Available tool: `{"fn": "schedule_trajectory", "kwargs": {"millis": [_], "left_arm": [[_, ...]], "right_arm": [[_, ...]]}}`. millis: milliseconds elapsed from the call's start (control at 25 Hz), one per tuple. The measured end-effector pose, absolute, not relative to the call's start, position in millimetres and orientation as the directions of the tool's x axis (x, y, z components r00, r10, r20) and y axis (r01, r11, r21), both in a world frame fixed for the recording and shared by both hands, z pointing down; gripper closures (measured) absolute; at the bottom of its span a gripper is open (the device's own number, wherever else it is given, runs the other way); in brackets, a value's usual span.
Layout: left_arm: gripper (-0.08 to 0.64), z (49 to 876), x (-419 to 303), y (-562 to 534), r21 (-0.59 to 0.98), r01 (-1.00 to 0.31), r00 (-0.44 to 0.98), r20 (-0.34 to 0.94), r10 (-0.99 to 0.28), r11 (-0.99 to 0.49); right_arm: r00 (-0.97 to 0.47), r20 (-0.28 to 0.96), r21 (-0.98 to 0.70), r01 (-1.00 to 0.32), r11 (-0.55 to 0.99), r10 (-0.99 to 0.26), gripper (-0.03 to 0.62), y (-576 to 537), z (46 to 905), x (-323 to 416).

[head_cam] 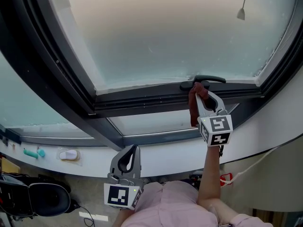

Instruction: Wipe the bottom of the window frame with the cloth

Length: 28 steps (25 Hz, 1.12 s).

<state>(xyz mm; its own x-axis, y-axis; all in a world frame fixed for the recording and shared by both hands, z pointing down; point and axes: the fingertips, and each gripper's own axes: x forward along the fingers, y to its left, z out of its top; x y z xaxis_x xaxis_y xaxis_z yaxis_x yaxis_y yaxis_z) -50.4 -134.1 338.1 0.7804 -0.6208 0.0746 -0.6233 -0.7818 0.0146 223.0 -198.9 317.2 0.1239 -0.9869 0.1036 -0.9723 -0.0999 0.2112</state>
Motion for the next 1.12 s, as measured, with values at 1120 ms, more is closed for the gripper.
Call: {"fn": "schedule_trajectory", "kwargs": {"millis": [1120], "left_arm": [[0.565,342.5,-105.4,-130.3,0.031,-0.652,0.757,0.091,-0.647,-0.758]], "right_arm": [[0.067,-0.093,0.167,-0.983,-0.082,-0.993,0.529,-182.7,265.6,136.0]]}}
